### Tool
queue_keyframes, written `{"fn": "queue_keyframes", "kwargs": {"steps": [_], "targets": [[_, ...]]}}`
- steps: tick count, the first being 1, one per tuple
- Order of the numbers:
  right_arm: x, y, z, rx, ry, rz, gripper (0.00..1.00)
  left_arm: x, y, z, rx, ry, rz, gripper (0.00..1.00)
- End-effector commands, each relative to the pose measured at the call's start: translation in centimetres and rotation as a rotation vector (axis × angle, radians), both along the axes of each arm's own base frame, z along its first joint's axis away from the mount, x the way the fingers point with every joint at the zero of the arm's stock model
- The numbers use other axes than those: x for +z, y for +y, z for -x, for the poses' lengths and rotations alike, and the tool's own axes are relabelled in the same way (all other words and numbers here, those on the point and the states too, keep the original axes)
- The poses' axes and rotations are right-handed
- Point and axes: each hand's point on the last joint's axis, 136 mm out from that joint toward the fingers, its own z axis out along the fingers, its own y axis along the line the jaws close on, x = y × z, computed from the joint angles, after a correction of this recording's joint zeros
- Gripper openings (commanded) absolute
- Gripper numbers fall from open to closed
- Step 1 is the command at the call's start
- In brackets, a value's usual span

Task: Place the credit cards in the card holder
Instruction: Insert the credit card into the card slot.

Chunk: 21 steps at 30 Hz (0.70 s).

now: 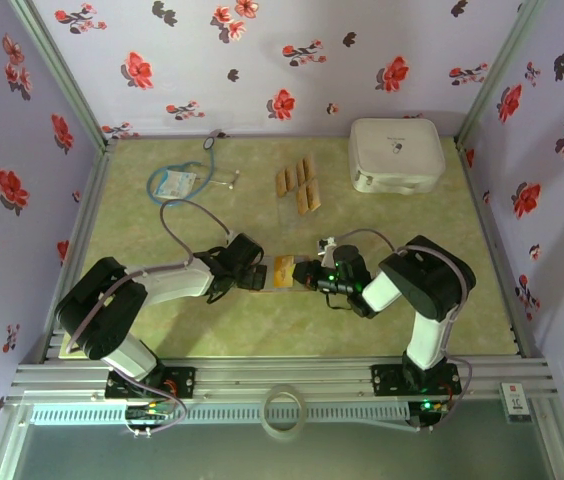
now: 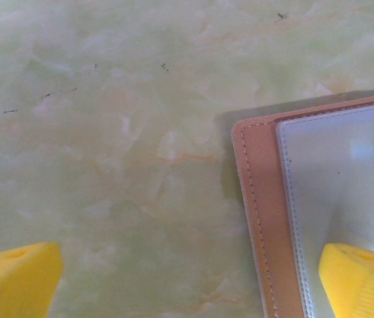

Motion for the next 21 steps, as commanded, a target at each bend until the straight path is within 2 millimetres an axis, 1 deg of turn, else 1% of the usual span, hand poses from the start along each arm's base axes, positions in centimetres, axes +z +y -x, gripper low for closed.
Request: {"fn": "queue_keyframes", "kwargs": {"steps": [1,11,21], "targets": [[-0.69,0.03,0.37,0.002,0.024,-0.002,0.00,-0.74,1.27,0.93,0.009,0.020,-0.054,1.00],[-0.66,0.21,0.27,0.006,0.027,-0.007,0.00,-0.76,1.21,0.94,0.007,0.020,-0.055,1.00],[-0.83,-0.36,0.54,-0.008,0.027,0.010,0.00,-0.83,1.25,0.98,0.008,0.021,-0.056,1.00]]}}
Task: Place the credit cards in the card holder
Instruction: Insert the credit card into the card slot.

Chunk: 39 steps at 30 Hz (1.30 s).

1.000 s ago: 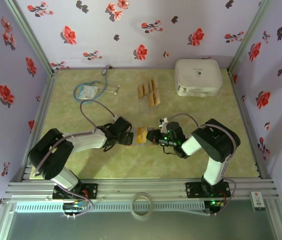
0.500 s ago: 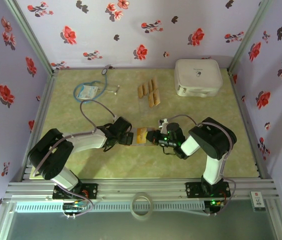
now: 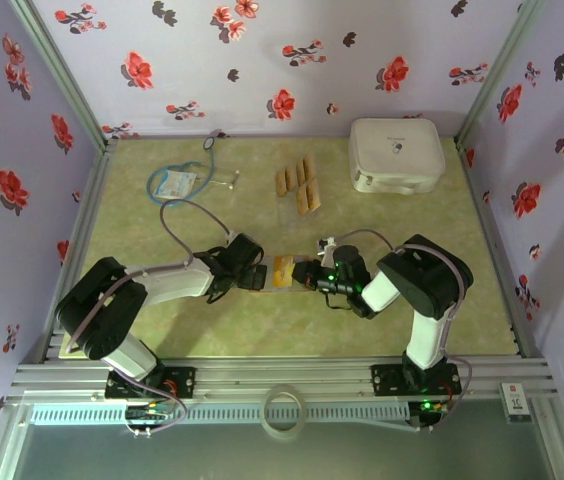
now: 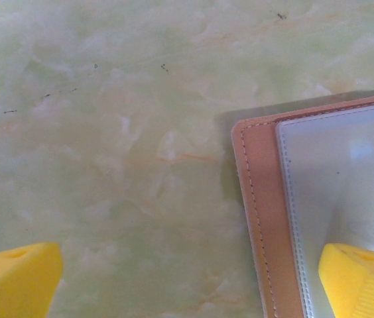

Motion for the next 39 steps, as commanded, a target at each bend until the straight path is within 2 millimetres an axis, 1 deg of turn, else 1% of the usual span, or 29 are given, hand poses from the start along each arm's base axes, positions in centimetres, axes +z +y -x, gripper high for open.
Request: {"fn": "queue_keyframes", "kwargs": {"steps": [1,13,28,39], "targets": [[-0.9,-0.5,0.6,-0.007,0.021,0.030,0.00,-0.8,1.2,1.0,0.005,0.022,-0.055,1.00],[-1.6,-1.3,0.5,-0.019,0.026,0.117,0.00,-0.9,1.3,1.0,0.007,0.023,-0.055,1.00],[-1.5,-0.7,0.0,-0.007,0.028,0.113,0.00,-0.8,1.3,1.0,0.007,0.022,-0.054,1.00],[-1.7,-0.2,0.4,0.019,0.042,0.099,0.00,-0.8,1.3,1.0,0.008,0.021,-0.054,1.00]]}}
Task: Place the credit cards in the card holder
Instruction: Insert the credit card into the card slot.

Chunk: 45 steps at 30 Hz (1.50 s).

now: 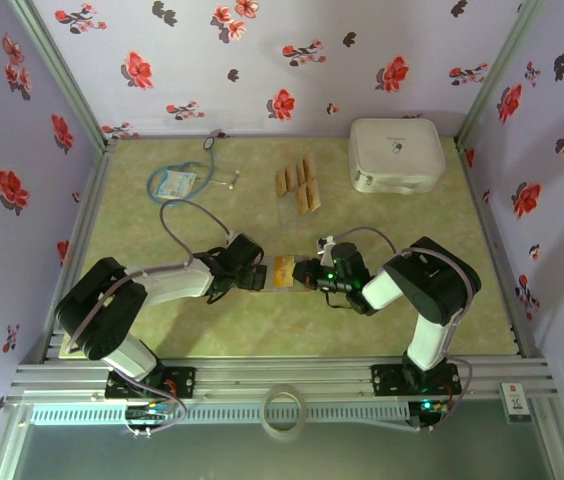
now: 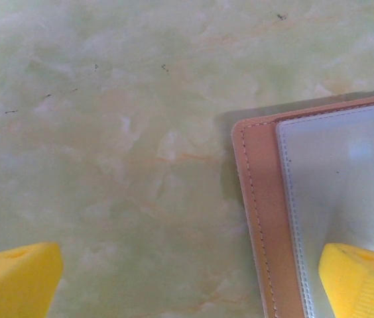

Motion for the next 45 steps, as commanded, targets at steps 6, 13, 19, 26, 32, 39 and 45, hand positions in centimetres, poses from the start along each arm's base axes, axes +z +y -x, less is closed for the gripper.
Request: {"fn": "queue_keyframes", "kwargs": {"steps": [6,13,19,26,32,39,45], "targets": [[-1.6,0.0,0.9,0.028,0.030,0.039,0.00,-0.9,1.3,1.0,0.007,0.027,-0.057,1.00],[-1.6,0.3,1.2,0.044,0.035,0.033,0.00,-0.9,1.3,1.1,0.006,0.027,-0.056,1.00],[-1.8,0.3,1.4,0.047,0.038,0.039,0.00,-0.5,1.3,0.9,0.016,0.015,-0.052,1.00],[-1.9,0.2,1.3,0.041,0.036,0.043,0.00,0.9,1.1,0.4,0.023,-0.014,-0.032,1.00],[-1.9,0.3,1.2,0.035,0.037,0.046,0.06,1.1,1.2,0.5,0.022,-0.013,-0.036,1.00],[-1.7,0.3,1.0,0.032,0.035,0.054,0.18,1.6,1.6,0.5,0.033,-0.025,-0.033,1.00],[-1.5,0.0,0.8,0.027,0.034,0.089,0.24,2.1,2.4,0.3,0.059,-0.033,-0.034,1.00]]}}
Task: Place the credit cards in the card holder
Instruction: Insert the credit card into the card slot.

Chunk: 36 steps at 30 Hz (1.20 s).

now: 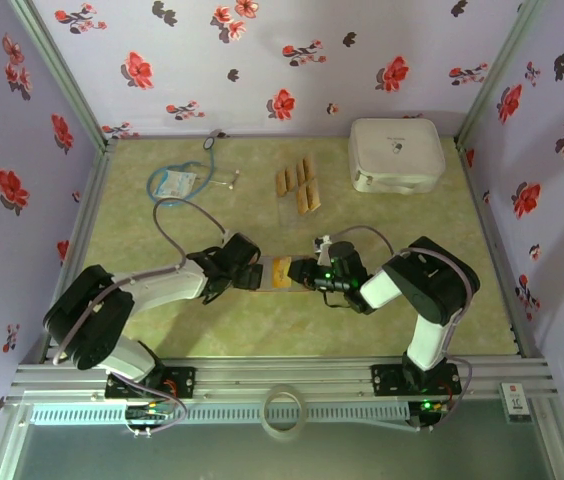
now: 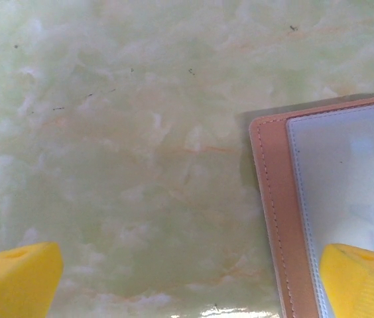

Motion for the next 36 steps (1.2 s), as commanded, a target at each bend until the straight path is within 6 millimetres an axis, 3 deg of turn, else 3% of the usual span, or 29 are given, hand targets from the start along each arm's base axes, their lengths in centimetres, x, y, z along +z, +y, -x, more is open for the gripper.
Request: {"fn": "queue_keyframes", "kwargs": {"steps": [1,10,21,36], "targets": [[-2.0,-1.0,0.5,-0.011,0.036,0.103,0.25,0.5,1.4,-0.1,0.048,-0.014,-0.017,1.00],[-2.1,-1.4,0.2,-0.026,0.042,0.155,0.30,0.1,2.1,0.2,0.062,-0.011,-0.008,1.00],[-2.4,-1.5,-0.1,-0.033,0.050,0.177,0.12,-0.5,2.0,0.5,0.051,0.000,0.001,1.00],[-2.4,-2.2,-0.8,-0.059,0.043,0.198,0.06,-1.1,2.2,0.8,0.049,0.008,0.002,1.00]]}}
